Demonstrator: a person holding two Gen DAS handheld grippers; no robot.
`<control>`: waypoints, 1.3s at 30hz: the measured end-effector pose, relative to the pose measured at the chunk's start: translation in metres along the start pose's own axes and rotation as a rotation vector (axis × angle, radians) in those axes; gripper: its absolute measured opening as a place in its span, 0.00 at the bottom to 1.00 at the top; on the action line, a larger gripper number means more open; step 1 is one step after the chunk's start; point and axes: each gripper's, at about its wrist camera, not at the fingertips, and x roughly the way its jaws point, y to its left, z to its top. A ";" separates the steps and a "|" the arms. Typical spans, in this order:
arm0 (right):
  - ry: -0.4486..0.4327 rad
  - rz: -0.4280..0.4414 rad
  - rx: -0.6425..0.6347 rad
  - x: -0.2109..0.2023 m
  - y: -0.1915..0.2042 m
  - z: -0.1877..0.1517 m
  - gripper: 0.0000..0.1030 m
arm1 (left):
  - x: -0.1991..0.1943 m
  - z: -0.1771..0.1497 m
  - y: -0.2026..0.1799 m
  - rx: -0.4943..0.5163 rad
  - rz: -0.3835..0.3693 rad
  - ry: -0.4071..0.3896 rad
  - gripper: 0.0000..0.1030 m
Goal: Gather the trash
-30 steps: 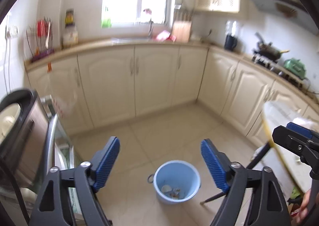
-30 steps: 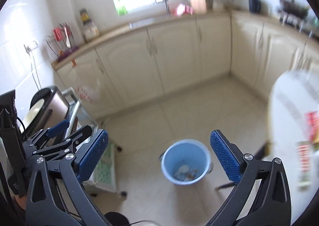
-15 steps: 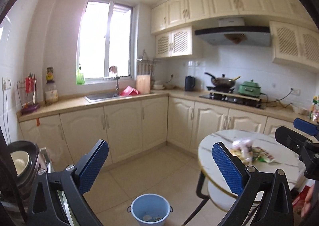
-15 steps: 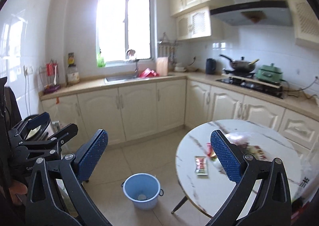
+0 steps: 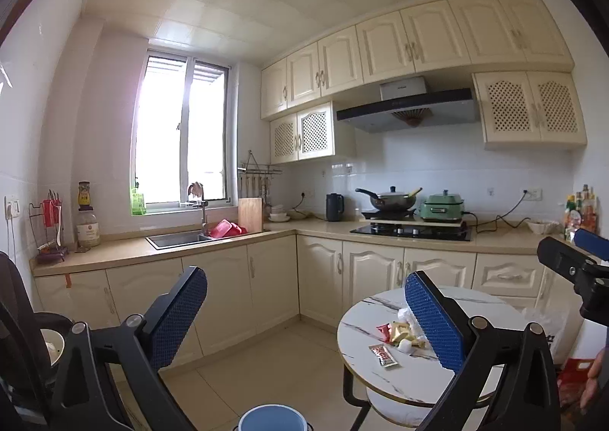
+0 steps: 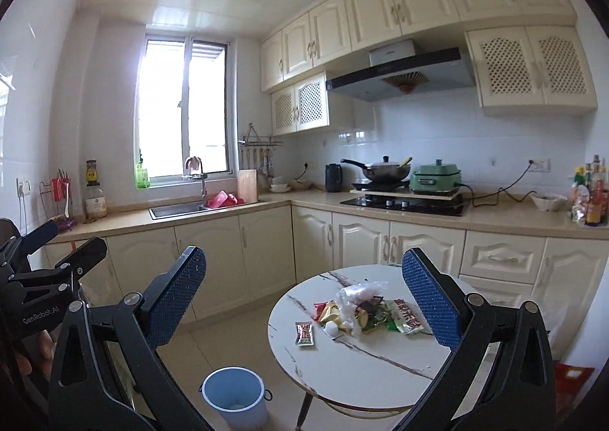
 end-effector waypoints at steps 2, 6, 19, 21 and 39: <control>-0.010 -0.012 0.003 -0.007 -0.004 0.002 1.00 | -0.004 -0.004 0.006 0.000 -0.015 -0.001 0.99; -0.019 -0.022 0.008 -0.011 -0.009 0.003 1.00 | 0.000 -0.008 0.020 0.010 -0.018 0.010 0.99; 0.016 -0.019 0.017 -0.004 -0.010 -0.008 1.00 | 0.035 0.016 0.036 0.009 -0.016 0.033 0.99; 0.020 -0.020 0.016 -0.003 -0.011 -0.009 1.00 | 0.044 0.025 0.031 0.009 -0.016 0.037 0.99; 0.051 -0.037 0.030 0.008 -0.018 -0.015 1.00 | 0.087 0.047 0.010 0.016 -0.019 0.060 0.99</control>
